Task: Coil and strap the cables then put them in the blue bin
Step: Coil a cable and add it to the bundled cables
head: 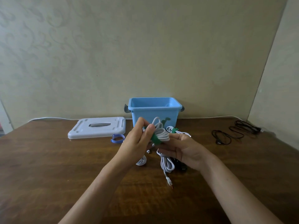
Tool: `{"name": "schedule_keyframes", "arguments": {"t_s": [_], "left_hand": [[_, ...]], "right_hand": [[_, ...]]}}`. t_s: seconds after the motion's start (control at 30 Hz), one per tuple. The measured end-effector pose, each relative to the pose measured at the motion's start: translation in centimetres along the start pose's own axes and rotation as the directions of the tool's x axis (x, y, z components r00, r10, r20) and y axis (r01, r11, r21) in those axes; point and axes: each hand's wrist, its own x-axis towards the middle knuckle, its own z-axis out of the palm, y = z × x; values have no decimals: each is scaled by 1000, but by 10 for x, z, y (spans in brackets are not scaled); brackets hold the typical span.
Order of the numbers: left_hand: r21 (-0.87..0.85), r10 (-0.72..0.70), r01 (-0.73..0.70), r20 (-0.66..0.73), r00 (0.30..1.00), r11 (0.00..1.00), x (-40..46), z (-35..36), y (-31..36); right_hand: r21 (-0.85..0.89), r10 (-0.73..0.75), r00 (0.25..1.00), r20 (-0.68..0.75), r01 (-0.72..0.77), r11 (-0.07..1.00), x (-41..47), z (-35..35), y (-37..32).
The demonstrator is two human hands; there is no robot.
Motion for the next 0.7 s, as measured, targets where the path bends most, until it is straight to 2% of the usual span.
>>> {"name": "schedule_keyframes", "arguments": {"t_s": [0.1,0.2,0.47,0.6,0.7], "left_hand": [[-5,37,-36,63,997,999,-2,3,2],[68,76,-88,160,984,994,-5,11,6],[222,112,-174,265,958,959,-5,16,-1],[240,81,-149,274,958,959,-3,14,-7],[261,7,-77,261,965,962,-2,12,-12]], "right_hand": [[13,52,998,-40,-52,999,3,-6,1],[62,67,993,-97,-62,996,3,-12,0],[-84,112,976,-190,-129,988,1,-8,-5],[-58,18,985,-173,-28,998,3,-12,-4],[-175,-61,965,-254,16,985,5,-10,-4]]}}
